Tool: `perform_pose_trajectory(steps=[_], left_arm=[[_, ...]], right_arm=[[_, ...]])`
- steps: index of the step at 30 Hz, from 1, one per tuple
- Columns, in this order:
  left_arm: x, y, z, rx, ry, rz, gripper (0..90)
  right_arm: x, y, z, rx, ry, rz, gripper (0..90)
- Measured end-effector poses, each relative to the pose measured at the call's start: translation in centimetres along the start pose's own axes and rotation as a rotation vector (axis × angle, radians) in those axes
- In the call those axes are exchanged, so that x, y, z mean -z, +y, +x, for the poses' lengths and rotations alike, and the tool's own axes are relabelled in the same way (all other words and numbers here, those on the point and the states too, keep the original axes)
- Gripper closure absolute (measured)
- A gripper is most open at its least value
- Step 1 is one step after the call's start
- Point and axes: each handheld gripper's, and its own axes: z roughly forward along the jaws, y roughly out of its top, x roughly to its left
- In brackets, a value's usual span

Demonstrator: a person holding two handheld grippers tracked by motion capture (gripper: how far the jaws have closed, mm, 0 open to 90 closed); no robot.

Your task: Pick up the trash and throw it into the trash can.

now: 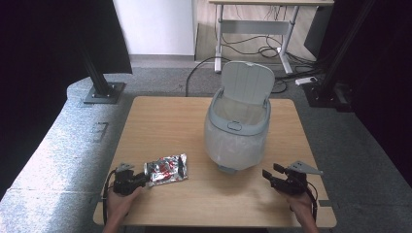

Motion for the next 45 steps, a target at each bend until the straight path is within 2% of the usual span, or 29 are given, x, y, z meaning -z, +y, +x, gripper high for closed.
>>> perform_pose_trajectory(steps=[7,12,20,29,31,37,45], left_arm=[[-0.4,-0.1,-0.1,-0.018,-0.006,0.005,82.1],[-0.2,-0.1,-0.1,-0.026,-0.017,-0.011,89.5],[0.7,0.1,-0.1,-0.01,-0.045,-0.049,90.0],[3.2,0.9,-0.2,0.006,-0.124,-0.142,90.0],[3.9,1.1,-0.3,0.003,-0.141,-0.165,90.0],[5.2,1.7,-0.8,-0.02,-0.156,-0.206,90.0],[6.1,2.8,-1.8,-0.043,-0.192,-0.23,90.0]], right_arm=[[0.1,0.0,0.0,0.003,-0.004,-0.004,37.8],[0.0,0.0,0.0,0.001,-0.009,-0.002,37.9],[0.1,-0.1,-0.2,-0.001,-0.015,-0.001,38.1],[0.0,-0.2,-0.3,-0.006,-0.021,0.008,38.3],[-0.1,-0.2,-0.3,-0.006,-0.019,0.01,38.3],[-0.2,-0.2,-0.2,-0.005,-0.016,0.011,38.3],[-0.5,-0.4,-0.2,0.002,-0.012,0.024,38.3]])
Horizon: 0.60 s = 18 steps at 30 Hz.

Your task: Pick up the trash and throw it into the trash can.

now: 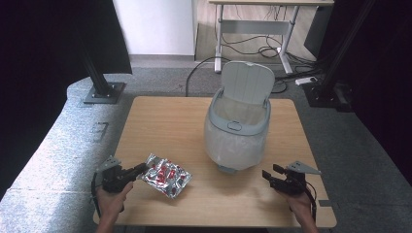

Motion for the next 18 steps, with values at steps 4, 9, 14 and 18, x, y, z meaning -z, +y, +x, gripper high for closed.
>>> perform_pose_trajectory(steps=[4,9,14,18], left_arm=[[0.6,1.0,-0.9,-0.021,-0.021,-0.027,90.0],[1.2,2.2,-1.9,-0.039,-0.041,-0.049,90.0],[1.6,3.5,-2.9,-0.048,-0.06,-0.067,90.0],[1.7,4.4,-3.4,-0.051,-0.075,-0.079,90.0]], right_arm=[[-0.2,-0.1,0.1,0.007,0.002,0.008,38.3],[-0.6,-0.1,-0.1,0.017,-0.008,0.018,38.3],[-1.3,-0.3,-0.5,0.023,-0.023,0.042,38.3],[-1.4,-0.6,-0.9,0.019,-0.024,0.054,38.3]])
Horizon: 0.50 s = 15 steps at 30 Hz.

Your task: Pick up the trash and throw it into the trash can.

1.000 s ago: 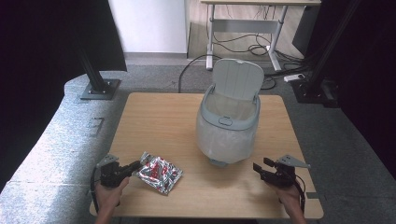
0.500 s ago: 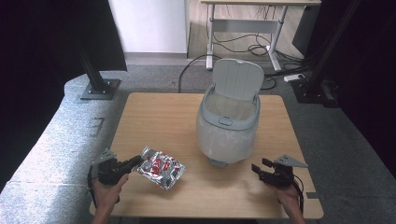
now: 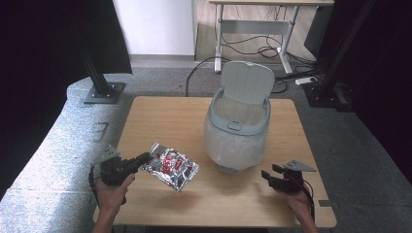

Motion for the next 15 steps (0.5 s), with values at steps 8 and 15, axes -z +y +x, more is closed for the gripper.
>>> perform_pose_trajectory(steps=[8,15], left_arm=[[0.0,1.3,-0.7,-0.012,-0.011,-0.009,90.0],[-0.2,2.5,-1.3,-0.024,-0.009,-0.009,90.0]], right_arm=[[-0.4,-0.2,-0.2,0.018,-0.023,0.025,38.1],[-0.9,-0.4,-0.1,0.03,-0.027,0.049,38.0]])
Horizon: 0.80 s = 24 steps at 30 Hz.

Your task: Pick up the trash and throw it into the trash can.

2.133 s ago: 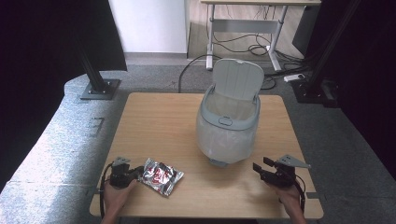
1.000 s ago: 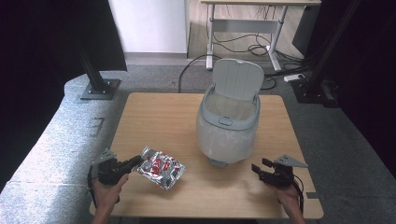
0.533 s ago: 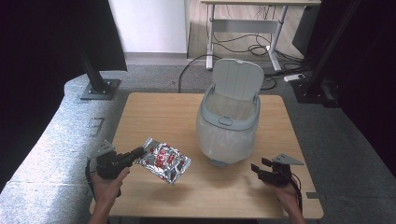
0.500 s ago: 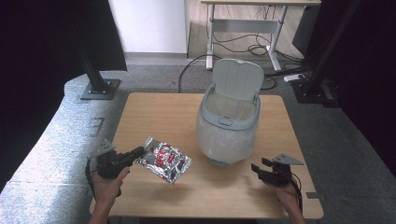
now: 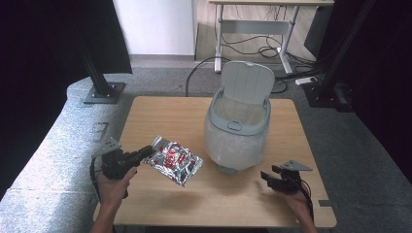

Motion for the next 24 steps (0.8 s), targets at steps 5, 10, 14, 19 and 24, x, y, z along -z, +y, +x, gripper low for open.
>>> perform_pose_trajectory(steps=[5,10,14,19,24], left_arm=[[-0.1,1.1,-0.6,-0.012,-0.009,-0.007,90.0],[-0.2,2.2,-1.2,-0.025,-0.019,-0.011,90.0],[-0.2,2.9,-1.6,-0.033,-0.026,-0.016,90.0],[0.0,3.6,-2.1,-0.046,-0.03,-0.022,90.0],[0.1,4.4,-2.5,-0.056,-0.037,-0.031,90.0]], right_arm=[[-0.2,-0.1,-0.1,-0.004,-0.001,0.009,38.0],[-0.3,-0.3,-0.2,0.001,-0.009,0.02,37.8],[-0.4,-0.3,-0.2,0.003,-0.016,0.025,37.8],[-0.7,-0.5,-0.3,0.004,-0.028,0.042,37.8],[-0.9,-0.6,-0.4,0.004,-0.033,0.052,37.8]])
